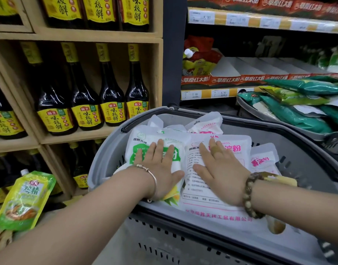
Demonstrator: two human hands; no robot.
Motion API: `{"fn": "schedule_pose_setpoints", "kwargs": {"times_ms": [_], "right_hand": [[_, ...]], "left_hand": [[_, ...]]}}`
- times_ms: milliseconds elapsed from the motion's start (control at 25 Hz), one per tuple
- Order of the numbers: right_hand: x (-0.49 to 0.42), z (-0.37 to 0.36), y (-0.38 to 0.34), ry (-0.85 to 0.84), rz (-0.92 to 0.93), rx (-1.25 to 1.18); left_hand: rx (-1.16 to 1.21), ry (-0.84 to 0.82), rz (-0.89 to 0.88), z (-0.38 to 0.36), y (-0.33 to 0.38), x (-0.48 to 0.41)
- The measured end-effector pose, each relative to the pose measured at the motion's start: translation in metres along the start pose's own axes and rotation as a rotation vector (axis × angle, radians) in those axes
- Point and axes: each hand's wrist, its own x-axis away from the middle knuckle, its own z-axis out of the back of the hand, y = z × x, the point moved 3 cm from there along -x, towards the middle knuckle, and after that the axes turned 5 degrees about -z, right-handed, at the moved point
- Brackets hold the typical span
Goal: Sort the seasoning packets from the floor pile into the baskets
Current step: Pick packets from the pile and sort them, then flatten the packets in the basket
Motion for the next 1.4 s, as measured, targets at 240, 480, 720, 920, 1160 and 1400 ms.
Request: {"fn": "schedule_pose_setpoints", "kwargs": {"times_ms": [240, 480, 720, 920, 1160, 1400], "right_hand": [[-0.004, -0.005, -0.005, 0.037, 0.021, 0.043], [-0.004, -0.002, -0.008, 0.026, 0.014, 0.059], [-0.009, 0.024, -0.018, 0.046, 0.083, -0.102], [-0.004, 0.069, -0.088, 0.268, 0.322, -0.171], [0.029, 0.070, -0.230, 0.307, 0.606, -0.156], [0.095, 0.021, -0.388, 0.246, 0.916, -0.082]], "left_hand": [[0.055, -0.068, -0.002, -0.006, -0.006, -0.005], [0.078, -0.047, -0.028, 0.004, -0.008, -0.003], [0.356, 0.393, -0.084, 0.056, -0.032, 0.035], [0.426, 0.687, -0.031, 0.067, -0.080, 0.113], [0.367, 0.766, 0.183, 0.030, -0.157, 0.249], [0.441, 0.871, 0.507, -0.039, -0.212, 0.418]]}}
